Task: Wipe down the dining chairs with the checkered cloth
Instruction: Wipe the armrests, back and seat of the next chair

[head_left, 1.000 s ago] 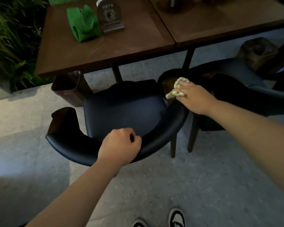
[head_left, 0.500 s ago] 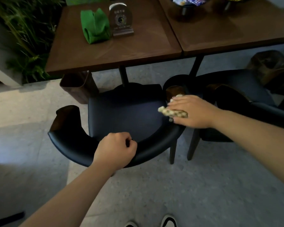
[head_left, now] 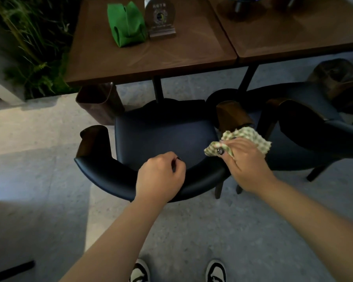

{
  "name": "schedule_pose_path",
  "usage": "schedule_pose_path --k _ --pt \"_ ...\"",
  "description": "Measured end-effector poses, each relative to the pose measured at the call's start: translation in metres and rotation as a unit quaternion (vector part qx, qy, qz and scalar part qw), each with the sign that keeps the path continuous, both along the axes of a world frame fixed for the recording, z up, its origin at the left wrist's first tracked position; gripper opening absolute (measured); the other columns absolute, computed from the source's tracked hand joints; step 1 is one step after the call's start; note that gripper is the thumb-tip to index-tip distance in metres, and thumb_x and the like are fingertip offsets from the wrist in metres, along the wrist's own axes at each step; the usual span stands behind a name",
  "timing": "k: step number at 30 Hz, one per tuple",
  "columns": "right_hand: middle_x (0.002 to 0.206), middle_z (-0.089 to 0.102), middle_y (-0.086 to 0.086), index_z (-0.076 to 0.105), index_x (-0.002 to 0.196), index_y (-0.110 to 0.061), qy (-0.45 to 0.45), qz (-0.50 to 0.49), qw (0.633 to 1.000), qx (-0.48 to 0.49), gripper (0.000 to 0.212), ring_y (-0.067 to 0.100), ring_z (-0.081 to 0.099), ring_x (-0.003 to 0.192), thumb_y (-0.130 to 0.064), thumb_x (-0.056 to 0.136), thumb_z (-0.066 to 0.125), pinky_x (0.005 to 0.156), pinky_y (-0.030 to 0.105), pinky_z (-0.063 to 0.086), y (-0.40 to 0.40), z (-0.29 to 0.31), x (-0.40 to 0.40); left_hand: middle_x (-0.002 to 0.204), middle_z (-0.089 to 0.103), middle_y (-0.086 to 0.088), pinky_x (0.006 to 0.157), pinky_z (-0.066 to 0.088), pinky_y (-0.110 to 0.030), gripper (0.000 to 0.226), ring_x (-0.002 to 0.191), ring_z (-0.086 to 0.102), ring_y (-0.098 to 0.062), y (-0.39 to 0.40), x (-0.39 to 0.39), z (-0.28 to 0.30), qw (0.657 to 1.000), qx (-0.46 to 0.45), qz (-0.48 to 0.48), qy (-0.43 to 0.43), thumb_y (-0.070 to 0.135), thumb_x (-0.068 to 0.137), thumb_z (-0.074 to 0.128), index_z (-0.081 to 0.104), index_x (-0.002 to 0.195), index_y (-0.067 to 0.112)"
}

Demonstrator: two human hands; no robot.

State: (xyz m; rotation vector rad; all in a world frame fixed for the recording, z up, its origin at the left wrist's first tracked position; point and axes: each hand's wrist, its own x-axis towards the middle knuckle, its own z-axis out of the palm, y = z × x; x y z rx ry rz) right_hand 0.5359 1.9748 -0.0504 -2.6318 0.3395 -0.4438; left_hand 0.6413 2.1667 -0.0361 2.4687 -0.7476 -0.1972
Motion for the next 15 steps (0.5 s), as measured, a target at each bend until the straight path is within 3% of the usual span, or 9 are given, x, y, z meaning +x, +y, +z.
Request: schedule_pose_path --k 3,5,8,10,12,15 --pt "0.102 0.071 0.015 0.071 0.102 0.003 -0.031 -0.048 0.998 -0.03 0.039 0.031 0.064 0.1 -0.024 0.095 0.044 0.097 0.044 0.044 0.041 -0.003 -0.005 0.055 0.055 0.0 0.053 0.048 -0.039 0.025 0.053 0.054 -0.023 0.016 0.018 0.004 0.999 -0.011 -0.028 0.028 0.027 0.092 0.054 0.061 0.073 0.013" --pt "0.101 0.07 0.016 0.071 0.102 0.004 -0.044 -0.088 0.994 -0.051 0.039 0.032 0.065 0.1 -0.023 0.094 0.044 0.097 0.044 0.043 0.071 -0.004 -0.003 0.067 0.064 0.002 0.059 0.051 -0.035 0.025 0.064 0.061 -0.021 0.042 0.044 0.005 0.996 0.038 -0.079 -0.022 0.032 0.092 0.049 0.067 0.081 0.018" --pt "0.1 0.07 0.017 0.069 0.101 0.005 -0.05 -0.139 0.986 -0.078 0.037 0.032 0.066 0.099 -0.02 0.092 0.045 0.098 0.042 0.041 0.116 -0.003 0.003 0.102 0.074 -0.007 0.093 0.052 -0.04 0.03 0.106 0.066 -0.025 0.099 0.097 -0.002 0.987 0.073 -0.107 -0.098 0.026 0.092 0.049 0.077 0.097 0.014" --pt "0.102 0.07 0.017 0.069 0.103 0.006 -0.034 -0.162 0.983 -0.081 0.038 0.032 0.066 0.101 -0.022 0.092 0.044 0.098 0.045 0.044 0.144 -0.002 0.009 0.137 0.059 -0.007 0.113 0.034 -0.042 0.032 0.137 0.044 -0.024 0.135 0.131 -0.013 0.986 0.133 -0.066 -0.078 0.028 0.097 0.049 0.07 0.12 0.018" --pt "0.104 0.07 0.018 0.069 0.104 0.006 -0.017 -0.194 0.977 -0.086 0.04 0.032 0.066 0.102 -0.022 0.092 0.044 0.098 0.045 0.045 0.174 -0.002 0.019 0.159 0.03 0.001 0.118 0.023 -0.039 0.045 0.146 0.025 -0.019 0.159 0.153 -0.026 0.989 0.141 -0.034 0.017 0.043 0.099 0.043 0.053 0.139 0.027" --pt "0.106 0.07 0.017 0.068 0.105 0.006 -0.01 -0.25 0.965 -0.074 0.041 0.03 0.066 0.102 -0.023 0.091 0.044 0.099 0.041 0.041 0.221 -0.003 0.043 0.159 0.01 0.023 0.11 0.015 -0.018 0.052 0.141 0.015 0.004 0.172 0.163 -0.046 0.992 -0.001 -0.04 0.12 0.05 0.099 0.039 0.035 0.149 0.036"
